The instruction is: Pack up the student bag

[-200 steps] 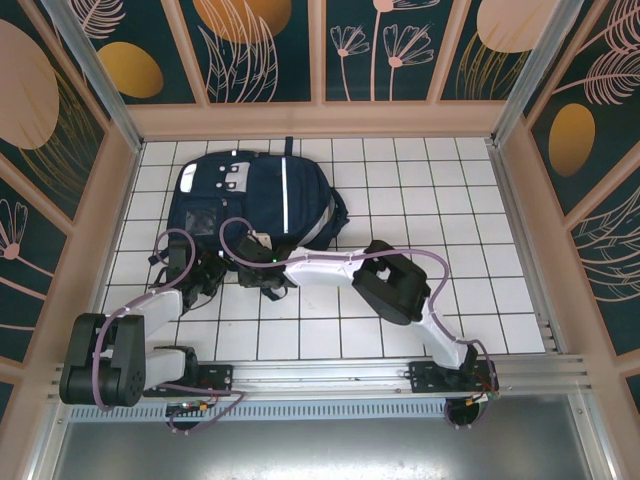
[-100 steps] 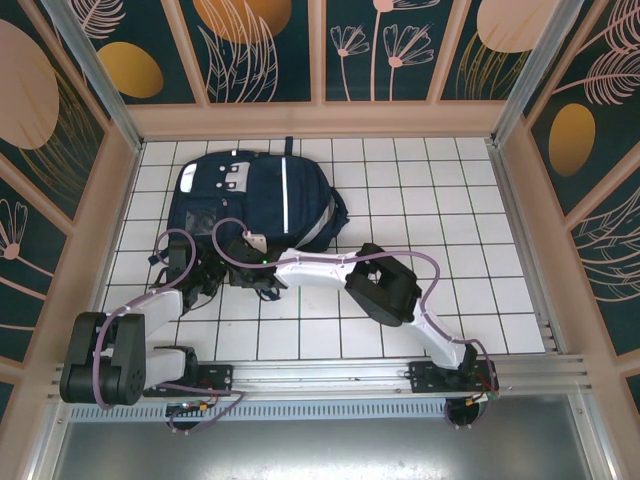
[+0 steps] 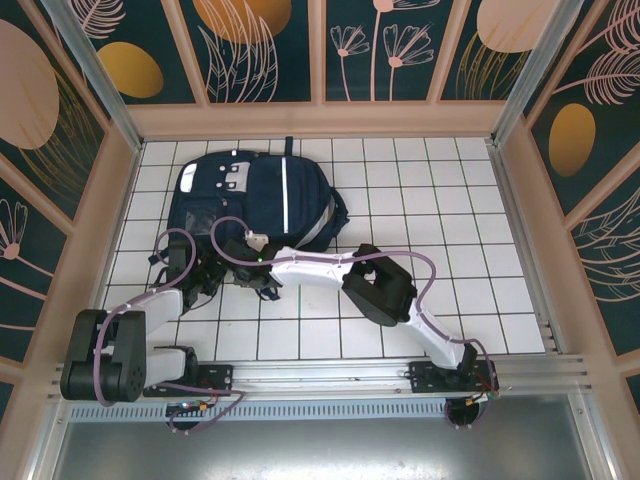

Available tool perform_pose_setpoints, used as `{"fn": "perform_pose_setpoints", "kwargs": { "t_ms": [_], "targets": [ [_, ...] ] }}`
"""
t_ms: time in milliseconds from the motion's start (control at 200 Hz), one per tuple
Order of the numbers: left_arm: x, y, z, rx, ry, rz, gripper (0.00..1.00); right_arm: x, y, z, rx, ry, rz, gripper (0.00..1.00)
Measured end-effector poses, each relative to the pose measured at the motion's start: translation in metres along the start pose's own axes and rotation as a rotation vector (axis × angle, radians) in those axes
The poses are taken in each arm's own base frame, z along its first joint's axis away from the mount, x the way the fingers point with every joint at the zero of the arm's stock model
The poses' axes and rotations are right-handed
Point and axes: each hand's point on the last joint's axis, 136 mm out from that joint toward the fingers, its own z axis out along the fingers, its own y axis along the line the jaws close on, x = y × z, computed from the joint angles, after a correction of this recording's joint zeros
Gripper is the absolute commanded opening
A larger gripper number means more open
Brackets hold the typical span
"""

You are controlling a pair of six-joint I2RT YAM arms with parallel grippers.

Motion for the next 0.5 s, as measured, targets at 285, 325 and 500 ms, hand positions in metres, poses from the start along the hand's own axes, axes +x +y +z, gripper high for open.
{"fn": "perform_pose_setpoints", "kwargs": {
  "t_ms": [285, 325, 500],
  "targets": [
    [0.0012, -0.0011, 0.0027, 0.008, 0.011, 0.008, 0.00, 0.0005, -0.0041, -0.0009, -0.004, -0.027, 0.004, 0.24],
    [0.0016, -0.0013, 0.0029, 0.009, 0.014, 0.009, 0.00, 0.0002, -0.0053, -0.0009, 0.002, -0.030, 0.002, 0.24],
    [0.0015, -0.0016, 0.0029, 0.009, 0.014, 0.013, 0.00, 0.0007, -0.0054, -0.0021, 0.010, -0.038, -0.009, 0.30]
  ]
}}
